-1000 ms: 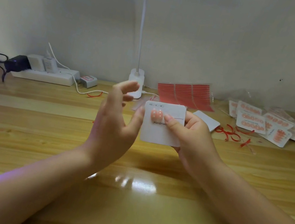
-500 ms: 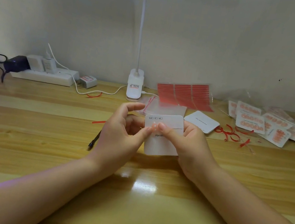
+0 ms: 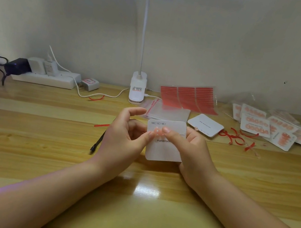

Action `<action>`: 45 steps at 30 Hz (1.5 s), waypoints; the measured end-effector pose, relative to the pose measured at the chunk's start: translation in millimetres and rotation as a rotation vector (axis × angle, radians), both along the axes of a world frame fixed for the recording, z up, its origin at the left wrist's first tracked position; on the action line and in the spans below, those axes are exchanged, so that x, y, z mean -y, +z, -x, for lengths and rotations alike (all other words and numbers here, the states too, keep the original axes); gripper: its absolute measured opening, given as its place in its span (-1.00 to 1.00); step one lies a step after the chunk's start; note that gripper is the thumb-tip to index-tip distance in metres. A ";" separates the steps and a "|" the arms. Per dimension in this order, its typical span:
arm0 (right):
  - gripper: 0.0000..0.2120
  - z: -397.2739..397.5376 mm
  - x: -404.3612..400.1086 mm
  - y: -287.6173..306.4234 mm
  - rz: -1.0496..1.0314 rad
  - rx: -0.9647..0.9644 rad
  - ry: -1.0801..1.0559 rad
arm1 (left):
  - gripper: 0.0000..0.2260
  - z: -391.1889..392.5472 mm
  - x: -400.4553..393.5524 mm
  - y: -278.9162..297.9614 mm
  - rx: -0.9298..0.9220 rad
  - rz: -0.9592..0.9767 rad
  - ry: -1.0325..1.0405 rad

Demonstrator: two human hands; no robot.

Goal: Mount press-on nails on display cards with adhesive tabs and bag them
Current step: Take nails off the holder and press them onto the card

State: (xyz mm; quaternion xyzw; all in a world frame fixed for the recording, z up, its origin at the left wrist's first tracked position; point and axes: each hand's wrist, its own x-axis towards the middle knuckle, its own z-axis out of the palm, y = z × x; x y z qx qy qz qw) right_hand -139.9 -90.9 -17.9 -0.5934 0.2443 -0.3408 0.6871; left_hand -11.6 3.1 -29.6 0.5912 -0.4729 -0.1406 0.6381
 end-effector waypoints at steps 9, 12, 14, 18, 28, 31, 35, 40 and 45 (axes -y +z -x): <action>-0.77 -2.6 -3.5 -1.6 0.084 -0.044 -0.097 | -0.56 1.7 -0.3 -1.0 0.001 0.023 -0.024; -0.84 -2.6 -2.3 -1.4 0.148 -0.072 -0.066 | -0.57 -1.1 -0.8 0.7 0.018 0.031 0.008; -0.77 -3.3 -1.1 -1.1 0.189 -0.105 -0.066 | -0.57 -2.7 -0.9 1.8 0.024 0.032 0.027; -0.69 -3.1 6.6 -3.2 0.391 -0.221 -0.264 | -0.59 -4.9 -0.6 0.3 0.049 0.006 0.076; -0.80 7.0 28.5 -7.9 1.018 -0.581 -0.390 | -0.37 -5.8 -0.8 -1.2 0.569 -0.515 0.241; -0.84 6.5 29.7 -9.8 1.045 -0.644 -0.383 | -0.45 -2.9 -0.9 -0.3 0.563 -0.495 0.228; -0.85 5.2 33.2 -10.8 1.059 -0.750 -0.427 | -0.45 0.3 -1.2 1.9 0.577 -0.453 0.149; -0.74 4.8 36.9 -11.0 1.097 -0.899 -0.443 | -0.41 1.2 -1.5 1.5 0.665 -0.449 0.095; -0.72 4.5 43.0 -12.2 1.025 -0.857 -0.386 | -0.39 2.6 -1.2 -0.8 0.720 -0.448 0.057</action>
